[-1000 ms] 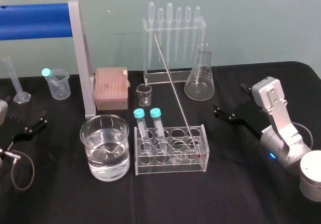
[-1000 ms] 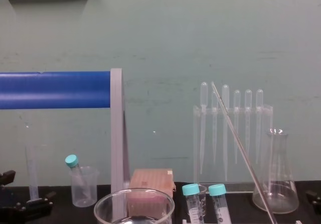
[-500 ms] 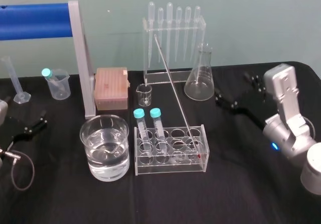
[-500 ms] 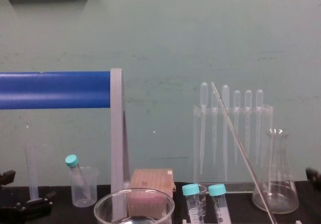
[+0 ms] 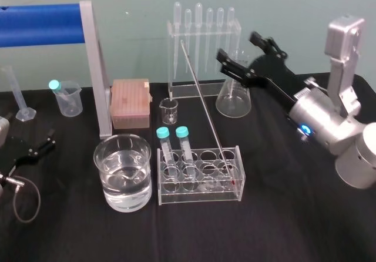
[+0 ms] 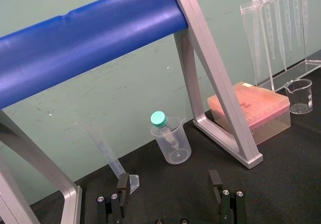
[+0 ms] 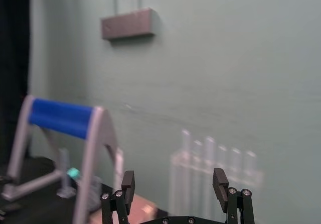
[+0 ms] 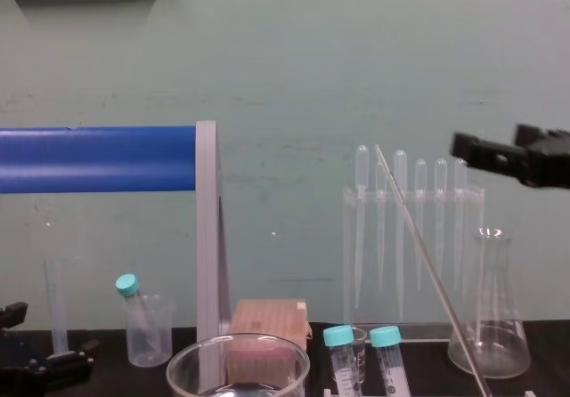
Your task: Hold the thermometer with one hand and immerse one end into the beaker, then reinsert it into the test tube rack.
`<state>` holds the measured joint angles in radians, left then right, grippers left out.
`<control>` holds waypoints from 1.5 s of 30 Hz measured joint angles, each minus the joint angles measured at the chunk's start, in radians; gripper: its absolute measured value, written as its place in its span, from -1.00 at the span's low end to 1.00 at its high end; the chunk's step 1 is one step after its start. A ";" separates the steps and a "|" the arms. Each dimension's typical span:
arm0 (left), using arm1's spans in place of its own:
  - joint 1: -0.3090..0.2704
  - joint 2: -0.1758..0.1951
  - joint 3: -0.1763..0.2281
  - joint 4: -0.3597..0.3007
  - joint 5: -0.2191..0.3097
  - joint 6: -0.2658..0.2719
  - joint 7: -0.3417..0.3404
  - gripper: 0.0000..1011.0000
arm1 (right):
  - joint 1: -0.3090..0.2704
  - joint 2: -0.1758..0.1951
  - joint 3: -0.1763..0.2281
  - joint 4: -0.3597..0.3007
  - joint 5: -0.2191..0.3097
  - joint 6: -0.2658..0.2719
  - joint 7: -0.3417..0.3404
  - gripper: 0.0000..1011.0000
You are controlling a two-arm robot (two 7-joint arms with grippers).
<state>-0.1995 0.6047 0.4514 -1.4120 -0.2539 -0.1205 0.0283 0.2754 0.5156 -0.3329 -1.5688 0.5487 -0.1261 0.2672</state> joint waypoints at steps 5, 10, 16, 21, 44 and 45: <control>0.000 0.000 0.000 0.000 0.000 0.000 0.000 0.99 | 0.035 -0.033 -0.016 -0.001 0.019 0.028 0.046 0.98; 0.000 0.000 0.000 0.000 0.000 0.000 0.000 0.99 | 0.052 -0.064 -0.032 0.005 0.023 0.067 0.065 0.98; 0.000 0.000 0.000 0.000 0.000 0.000 0.000 0.99 | 0.048 -0.083 -0.039 0.005 0.008 0.109 0.057 0.98; 0.000 0.000 0.000 0.000 0.000 0.000 0.000 0.99 | 0.037 -0.091 -0.043 -0.002 -0.020 0.163 0.027 0.98; 0.000 0.000 0.000 0.000 0.000 0.000 0.000 0.99 | 0.055 -0.140 -0.037 0.072 -0.084 0.250 0.046 0.98; 0.000 0.000 0.000 0.000 0.000 0.000 0.000 0.99 | 0.055 -0.141 -0.036 0.073 -0.085 0.251 0.047 0.98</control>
<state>-0.1995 0.6047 0.4514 -1.4120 -0.2539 -0.1205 0.0283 0.3304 0.3746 -0.3687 -1.4961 0.4637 0.1254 0.3145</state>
